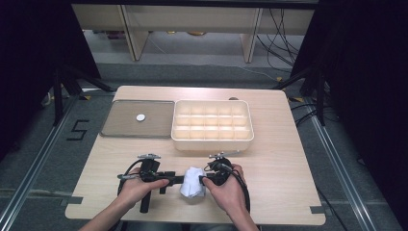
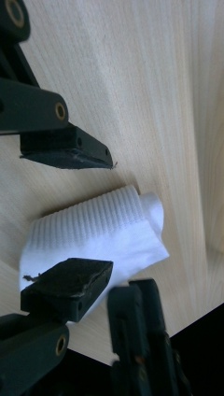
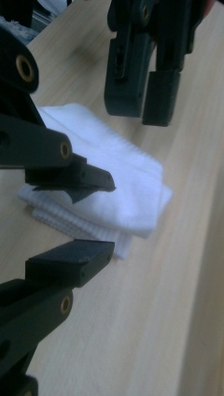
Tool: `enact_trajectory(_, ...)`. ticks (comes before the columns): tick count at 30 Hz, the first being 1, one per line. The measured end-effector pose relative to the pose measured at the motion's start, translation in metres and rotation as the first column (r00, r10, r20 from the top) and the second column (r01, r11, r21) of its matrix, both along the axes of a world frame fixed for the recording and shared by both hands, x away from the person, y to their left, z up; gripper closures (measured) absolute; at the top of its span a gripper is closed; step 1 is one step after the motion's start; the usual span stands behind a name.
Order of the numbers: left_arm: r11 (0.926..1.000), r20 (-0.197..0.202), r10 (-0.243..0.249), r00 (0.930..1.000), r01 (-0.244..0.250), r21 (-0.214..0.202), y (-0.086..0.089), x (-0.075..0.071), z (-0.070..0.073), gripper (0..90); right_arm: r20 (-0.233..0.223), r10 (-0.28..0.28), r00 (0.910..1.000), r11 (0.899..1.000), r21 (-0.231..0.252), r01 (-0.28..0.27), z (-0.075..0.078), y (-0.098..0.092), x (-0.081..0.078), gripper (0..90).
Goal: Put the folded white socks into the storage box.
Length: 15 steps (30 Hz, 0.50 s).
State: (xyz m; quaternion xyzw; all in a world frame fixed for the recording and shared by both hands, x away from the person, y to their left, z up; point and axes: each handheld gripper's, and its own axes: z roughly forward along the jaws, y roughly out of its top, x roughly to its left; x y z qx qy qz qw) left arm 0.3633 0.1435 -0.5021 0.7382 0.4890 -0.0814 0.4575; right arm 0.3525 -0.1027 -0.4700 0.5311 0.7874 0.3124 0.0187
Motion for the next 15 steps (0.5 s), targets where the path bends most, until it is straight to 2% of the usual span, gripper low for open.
enact_trajectory(1, 1.0, -0.004, -0.001, 1.0, 0.001, 0.001, -0.001, 0.001, -0.001, 42.9, -0.037, -0.022, 0.9991, 1.0, 0.005, 0.022, -0.002, 0.003, -0.001, 63.5)
enact_trajectory(2, 1.0, -0.007, -0.001, 1.0, 0.001, 0.002, -0.001, 0.002, -0.001, 42.8, -0.018, -0.016, 0.9997, 1.0, -0.002, 0.016, -0.006, 0.003, 0.0, 63.8)
enact_trajectory(6, 0.9997, -0.029, -0.02, 0.9994, 0.021, 0.01, -0.004, 0.005, -0.005, 42.6, -0.045, -0.001, 0.999, 1.0, 0.008, 0.001, -0.011, 0.002, 0.001, 69.1)
enact_trajectory(10, 0.9998, -0.059, -0.017, 0.9981, 0.016, -0.013, -0.01, 0.007, -0.008, 43.6, -0.043, 0.02, 0.9989, 1.0, 0.016, -0.019, -0.012, 0.001, 0.004, 72.1)
enact_trajectory(11, 1.0, -0.063, -0.008, 0.998, 0.008, 0.0, -0.012, 0.007, -0.007, 44.0, -0.052, 0.019, 0.9985, 1.0, 0.021, -0.018, -0.011, 0.0, 0.003, 72.3)
enact_trajectory(14, 0.9992, -0.085, -0.029, 0.996, 0.026, -0.03, -0.015, 0.008, -0.009, 44.9, -0.058, 0.016, 0.9982, 1.0, 0.026, -0.015, -0.013, 0.0, 0.003, 72.6)
enact_trajectory(15, 0.9995, -0.082, -0.027, 0.9962, 0.028, 0.011, -0.016, 0.008, -0.008, 45.0, -0.064, 0.014, 0.9979, 1.0, 0.028, -0.012, -0.013, 0.0, 0.003, 72.7)
